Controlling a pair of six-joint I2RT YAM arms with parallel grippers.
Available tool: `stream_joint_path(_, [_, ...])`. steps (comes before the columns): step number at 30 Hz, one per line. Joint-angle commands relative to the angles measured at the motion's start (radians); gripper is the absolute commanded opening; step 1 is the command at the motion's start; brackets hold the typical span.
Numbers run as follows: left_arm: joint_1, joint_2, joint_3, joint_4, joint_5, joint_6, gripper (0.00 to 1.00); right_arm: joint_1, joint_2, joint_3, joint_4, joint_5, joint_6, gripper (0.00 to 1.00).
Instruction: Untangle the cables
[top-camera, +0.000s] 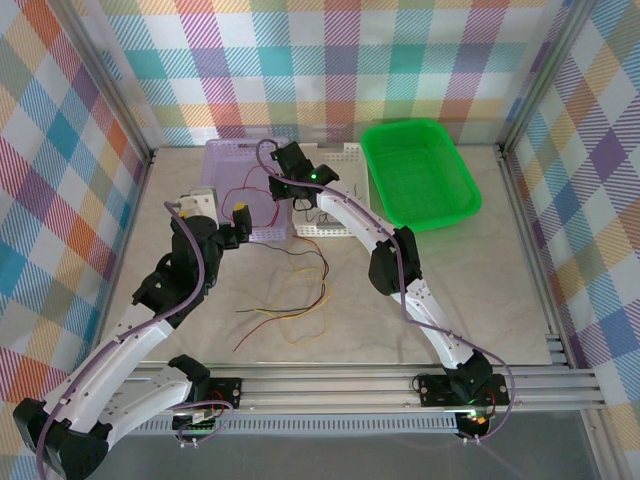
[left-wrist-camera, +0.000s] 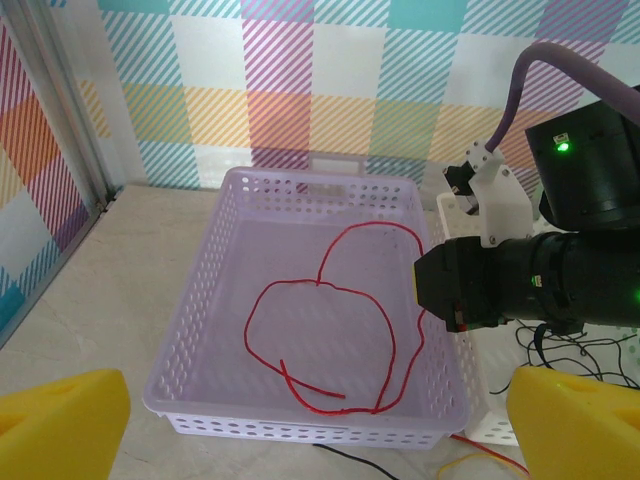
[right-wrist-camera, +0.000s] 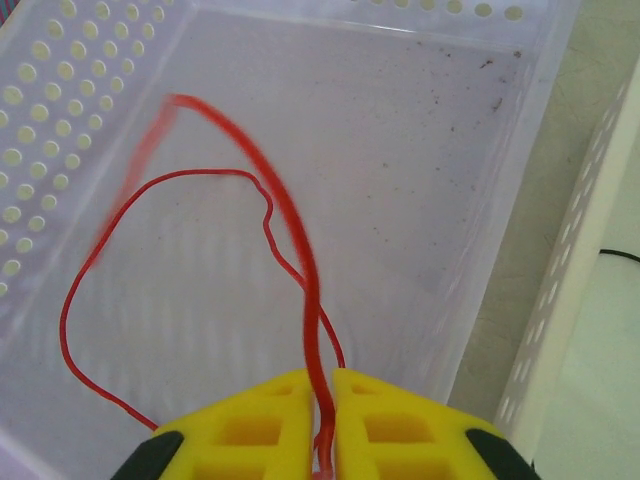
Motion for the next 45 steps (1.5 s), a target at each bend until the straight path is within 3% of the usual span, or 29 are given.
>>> stream_joint_path(1, [0.013,-0.001,0.002,0.025,0.011,-0.008,0.96,0.007,-0.018,0.024,0.010,0.005,-0.017,0.14])
stream_joint_path(8, [0.013,0.000,0.001,0.023,0.015,-0.007,0.96,0.013,-0.055,0.025,-0.001,0.005,-0.032,0.24])
stream_joint_path(13, [0.014,0.002,-0.001,0.023,0.015,-0.006,0.96,0.020,-0.135,0.015,-0.043,0.012,-0.043,0.49])
stream_joint_path(18, [0.013,0.009,0.002,0.019,0.021,-0.007,0.96,0.023,-0.289,-0.091,-0.100,0.002,-0.045,0.65])
stream_joint_path(23, [0.014,0.025,0.003,0.013,0.026,-0.006,0.96,0.024,-0.515,-0.393,-0.079,-0.007,-0.045,0.74])
stream_joint_path(33, [0.006,0.052,0.013,0.000,0.041,-0.007,0.96,0.036,-1.009,-1.169,0.150,-0.073,0.014,0.86])
stream_joint_path(40, [-0.001,0.065,0.019,-0.004,0.045,-0.004,0.96,0.070,-1.175,-1.549,0.236,-0.113,0.086,0.93])
stream_joint_path(45, [-0.005,0.074,0.018,-0.006,0.042,0.000,0.96,0.097,-1.193,-1.700,0.317,-0.153,0.139,0.96])
